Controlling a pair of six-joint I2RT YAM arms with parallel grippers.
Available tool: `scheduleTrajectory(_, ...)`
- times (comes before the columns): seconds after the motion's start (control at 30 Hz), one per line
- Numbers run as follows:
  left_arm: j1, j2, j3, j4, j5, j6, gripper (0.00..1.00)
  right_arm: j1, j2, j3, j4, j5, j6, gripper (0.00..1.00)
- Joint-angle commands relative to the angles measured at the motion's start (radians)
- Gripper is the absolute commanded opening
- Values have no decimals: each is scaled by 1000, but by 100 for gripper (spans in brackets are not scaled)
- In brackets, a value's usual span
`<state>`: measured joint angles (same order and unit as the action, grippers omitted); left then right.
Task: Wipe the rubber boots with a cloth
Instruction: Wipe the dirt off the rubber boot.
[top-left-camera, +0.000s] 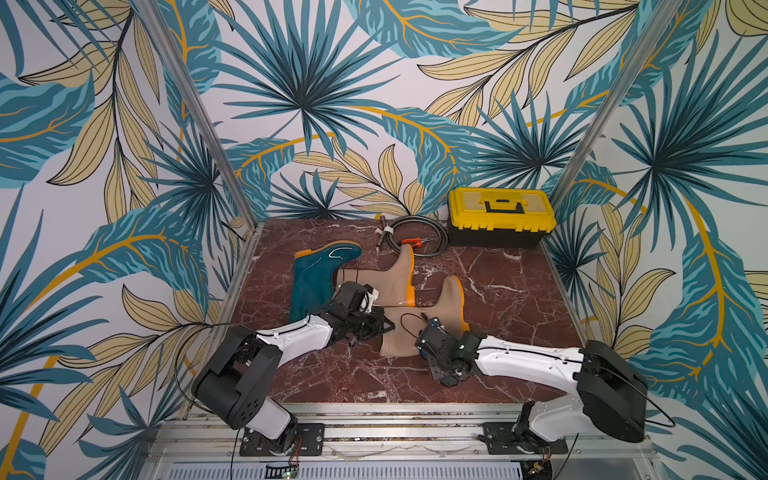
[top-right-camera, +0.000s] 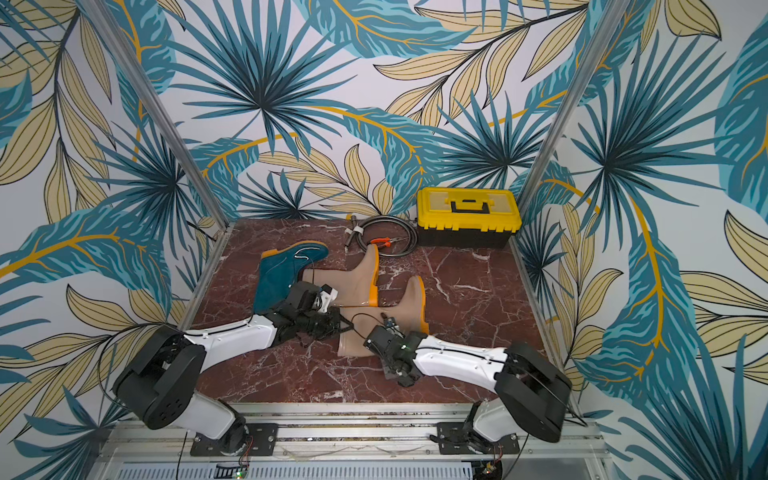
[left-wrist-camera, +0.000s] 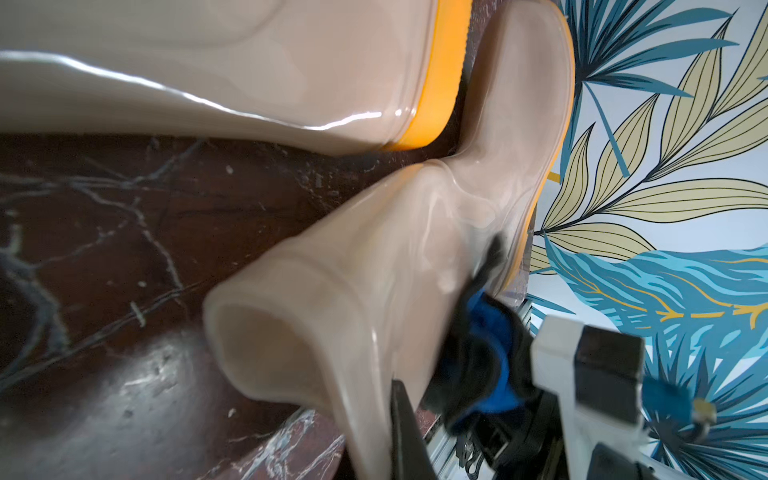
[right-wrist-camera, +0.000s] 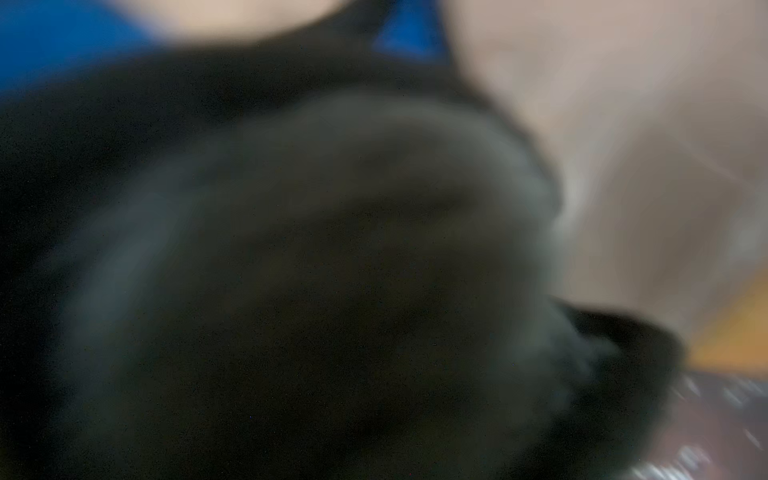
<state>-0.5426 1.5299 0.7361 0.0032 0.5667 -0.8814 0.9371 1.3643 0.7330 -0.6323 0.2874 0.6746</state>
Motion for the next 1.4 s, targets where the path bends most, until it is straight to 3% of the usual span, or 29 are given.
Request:
scheduleTrajectory(0.0, -2, 2, 14, 12, 34, 27, 0, 6, -73, -12, -40, -18, 73, 0)
scheduleTrajectory(0.1, -2, 16, 20, 12, 28, 34, 0, 31, -59, 39, 30, -75, 15, 0)
scheduleTrajectory(0.27, -3, 26, 33, 12, 35, 36, 0, 128, 107, 223, 89, -123, -124, 0)
scheduleTrajectory(0.4, -1, 24, 37, 12, 37, 42, 0, 117, 165, 225, 44, -63, -92, 0)
scheduleTrajectory(0.5, -4, 23, 29, 11, 23, 47, 0, 40, 108, 159, -21, -58, -43, 0)
scheduleTrajectory(0.67, -11, 9, 34, 4, 68, 74, 0, -209, -47, 92, -260, 4, 51, 0)
scheduleTrajectory(0.77, -11, -10, 38, -56, 51, 110, 0, -259, -154, 157, -327, 25, 6, 0)
scheduleTrajectory(0.87, -12, -22, 59, -150, 9, 183, 0, -261, -185, 269, -294, -38, -66, 0)
scheduleTrajectory(1.17, -99, -45, 253, -502, -210, 498, 0, -260, 254, 685, -360, -556, -299, 0)
scheduleTrajectory(1.27, -125, -45, 302, -535, -201, 540, 0, -283, 381, 795, -551, -429, -354, 0)
scheduleTrajectory(1.37, -156, -82, 298, -542, -226, 616, 0, -429, 438, 823, -600, -347, -391, 0)
